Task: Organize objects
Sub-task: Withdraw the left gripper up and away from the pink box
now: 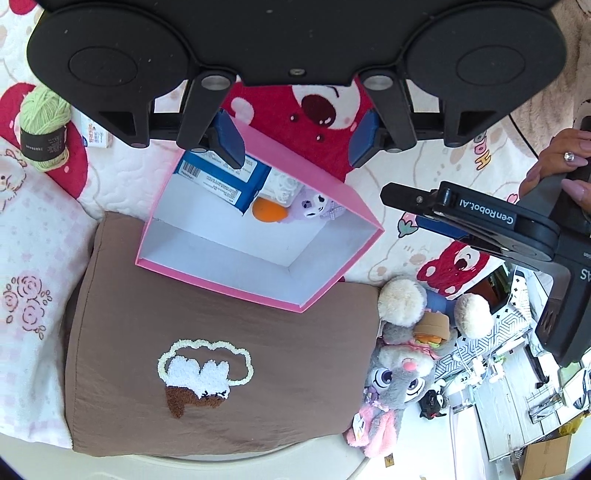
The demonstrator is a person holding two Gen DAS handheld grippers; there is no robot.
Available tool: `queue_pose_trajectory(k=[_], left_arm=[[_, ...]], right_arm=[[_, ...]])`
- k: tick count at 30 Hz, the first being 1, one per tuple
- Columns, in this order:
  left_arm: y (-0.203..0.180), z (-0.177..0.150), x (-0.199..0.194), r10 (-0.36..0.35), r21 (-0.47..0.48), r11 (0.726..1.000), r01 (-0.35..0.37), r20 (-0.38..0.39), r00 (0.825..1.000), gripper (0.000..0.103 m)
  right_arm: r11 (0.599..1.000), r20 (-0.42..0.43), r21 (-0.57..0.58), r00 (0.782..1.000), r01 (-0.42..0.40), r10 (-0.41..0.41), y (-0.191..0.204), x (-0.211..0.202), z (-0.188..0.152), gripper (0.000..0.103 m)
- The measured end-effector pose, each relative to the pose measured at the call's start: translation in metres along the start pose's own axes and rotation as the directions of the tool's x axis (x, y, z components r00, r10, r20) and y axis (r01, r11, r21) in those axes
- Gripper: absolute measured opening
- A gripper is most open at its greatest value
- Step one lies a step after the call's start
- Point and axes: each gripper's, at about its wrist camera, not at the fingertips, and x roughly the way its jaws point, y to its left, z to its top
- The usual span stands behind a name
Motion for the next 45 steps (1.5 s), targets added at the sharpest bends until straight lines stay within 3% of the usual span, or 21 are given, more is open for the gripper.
queue_pose_trajectory(k=[6,19,21,29,36,38,41,45], left_arm=[[-0.024,-0.011,-0.015,-0.002,0.077,0.997,0.003,-0.02,1.0,0.074],[-0.084,-0.023,-0.006,-0.073,0.169,0.981,0.1,-0.158,0.985,0.079],[-0.094,-0.024,-0.004,-0.091,0.179,0.976,0.125,-0.185,0.978,0.079],[-0.132,-0.018,0.004,-0.145,0.187,0.963,0.192,-0.237,0.961,0.086],[-0.155,-0.006,0.011,-0.146,0.148,0.973,0.177,-0.203,0.968,0.098],[-0.162,0.0,0.014,-0.121,0.142,0.978,0.15,-0.191,0.974,0.098],[-0.173,0.009,0.017,-0.108,0.136,0.983,0.124,-0.122,0.987,0.099],[-0.19,0.018,0.027,-0.148,0.165,0.973,0.159,-0.075,0.986,0.1]], right_arm=[[1.0,-0.024,-0.019,1.0,0.017,-0.018,-0.002,-0.025,-0.017,0.068],[0.993,-0.084,-0.06,0.991,0.097,-0.102,-0.027,-0.072,-0.064,0.074],[0.99,-0.091,-0.075,0.987,0.123,-0.13,-0.031,-0.075,-0.07,0.082],[0.976,-0.016,-0.095,0.98,0.195,-0.197,-0.051,-0.088,-0.085,0.084],[0.986,0.077,0.055,0.984,0.159,-0.163,-0.075,-0.112,-0.084,0.084],[0.981,0.085,0.042,0.977,0.192,-0.195,-0.079,-0.112,-0.084,0.084],[0.971,0.068,0.039,0.969,0.235,-0.237,-0.091,-0.109,-0.086,0.084],[0.97,0.0,0.09,0.974,0.227,-0.228,-0.113,-0.1,-0.089,0.084]])
